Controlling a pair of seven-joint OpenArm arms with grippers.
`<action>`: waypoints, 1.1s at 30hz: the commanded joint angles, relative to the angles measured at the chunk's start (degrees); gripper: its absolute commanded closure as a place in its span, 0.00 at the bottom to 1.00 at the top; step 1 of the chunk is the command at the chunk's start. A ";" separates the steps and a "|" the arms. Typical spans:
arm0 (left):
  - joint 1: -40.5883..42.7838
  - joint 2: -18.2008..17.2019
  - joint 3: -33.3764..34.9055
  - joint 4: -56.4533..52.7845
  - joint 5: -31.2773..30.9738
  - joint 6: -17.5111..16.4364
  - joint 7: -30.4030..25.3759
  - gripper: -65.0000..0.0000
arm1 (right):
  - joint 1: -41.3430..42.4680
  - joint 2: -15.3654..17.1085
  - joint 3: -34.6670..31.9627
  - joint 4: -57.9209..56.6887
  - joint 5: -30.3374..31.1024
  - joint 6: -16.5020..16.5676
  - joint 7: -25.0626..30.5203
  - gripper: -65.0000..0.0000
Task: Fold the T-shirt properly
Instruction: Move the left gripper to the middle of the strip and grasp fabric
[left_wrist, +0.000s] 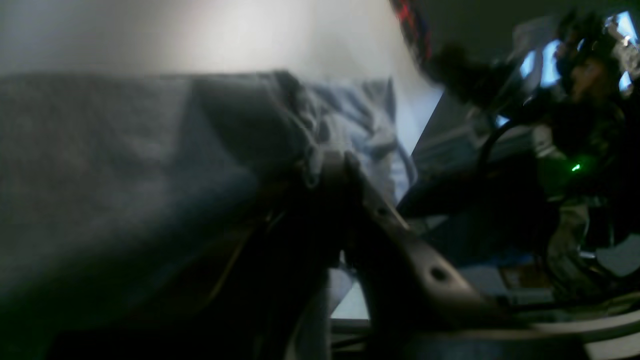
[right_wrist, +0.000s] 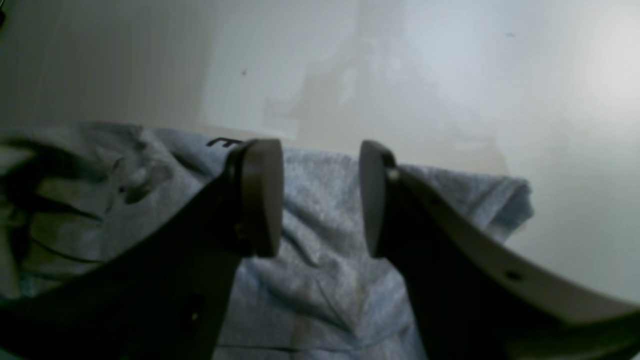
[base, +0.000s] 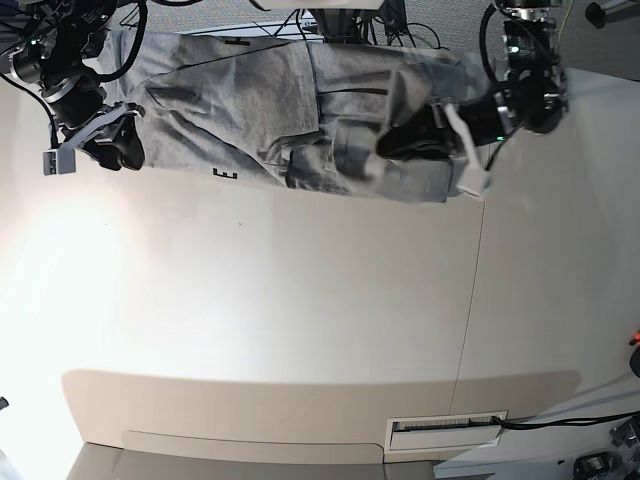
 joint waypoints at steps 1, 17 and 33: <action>-0.61 -0.15 0.90 0.96 -0.76 -0.32 -1.88 1.00 | 0.20 0.76 0.22 1.01 1.20 0.10 1.51 0.61; -2.67 3.13 4.59 0.96 7.89 -0.32 -4.87 1.00 | 0.20 0.79 0.22 1.01 1.20 0.10 1.51 0.61; -3.61 4.42 13.94 0.96 10.51 -0.32 -6.19 1.00 | 0.20 0.76 0.22 1.01 1.20 0.10 1.73 0.61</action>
